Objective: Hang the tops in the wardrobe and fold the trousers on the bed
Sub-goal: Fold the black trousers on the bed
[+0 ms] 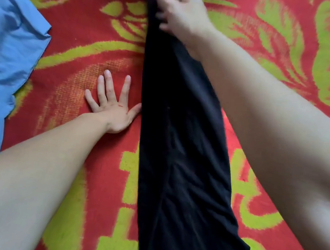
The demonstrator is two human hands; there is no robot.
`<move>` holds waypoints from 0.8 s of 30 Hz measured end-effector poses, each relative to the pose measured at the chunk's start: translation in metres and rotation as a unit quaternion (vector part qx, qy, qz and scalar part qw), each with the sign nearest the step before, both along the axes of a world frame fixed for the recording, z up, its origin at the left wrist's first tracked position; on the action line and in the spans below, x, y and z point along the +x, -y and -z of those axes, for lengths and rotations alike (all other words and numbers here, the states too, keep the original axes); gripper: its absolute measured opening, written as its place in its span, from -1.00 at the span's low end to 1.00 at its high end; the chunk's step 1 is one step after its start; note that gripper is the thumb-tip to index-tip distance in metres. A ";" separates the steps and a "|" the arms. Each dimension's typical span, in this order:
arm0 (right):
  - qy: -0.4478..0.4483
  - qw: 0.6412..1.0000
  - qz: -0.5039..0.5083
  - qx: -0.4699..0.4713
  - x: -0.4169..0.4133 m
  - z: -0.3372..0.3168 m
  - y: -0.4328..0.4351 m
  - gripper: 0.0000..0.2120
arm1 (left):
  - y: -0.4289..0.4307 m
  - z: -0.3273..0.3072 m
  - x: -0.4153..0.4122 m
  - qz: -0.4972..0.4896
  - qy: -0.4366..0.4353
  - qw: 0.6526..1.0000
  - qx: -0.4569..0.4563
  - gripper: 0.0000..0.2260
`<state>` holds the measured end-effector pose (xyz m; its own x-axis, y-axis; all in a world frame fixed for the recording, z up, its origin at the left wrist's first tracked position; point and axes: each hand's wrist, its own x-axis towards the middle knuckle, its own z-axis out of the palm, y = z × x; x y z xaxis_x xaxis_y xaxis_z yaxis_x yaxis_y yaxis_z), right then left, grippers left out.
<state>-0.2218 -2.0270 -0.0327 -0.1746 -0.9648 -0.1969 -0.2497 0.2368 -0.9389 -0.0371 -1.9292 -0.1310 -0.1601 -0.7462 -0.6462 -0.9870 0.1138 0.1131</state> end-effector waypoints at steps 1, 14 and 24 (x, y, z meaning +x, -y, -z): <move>0.002 0.999 0.017 0.046 -0.001 -0.001 -0.009 -0.61 | -0.001 0.000 0.000 0.001 -0.003 1.000 -0.003 -0.34; -0.547 0.808 -0.173 0.134 -0.062 0.069 -0.087 -0.33 | 0.001 0.000 0.001 -0.004 -0.009 1.000 0.027 -0.29; -0.169 0.957 0.111 0.207 -0.074 0.040 -0.012 -0.17 | 0.000 0.006 0.002 0.017 -0.013 1.000 0.016 -0.33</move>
<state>-0.2958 -2.0147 -0.0723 -0.4870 -0.7484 -0.4502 -0.4239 0.6533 -0.6273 -0.0353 -1.9295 -0.1367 -0.2013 -0.7193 -0.6649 -0.9795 0.1422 0.1427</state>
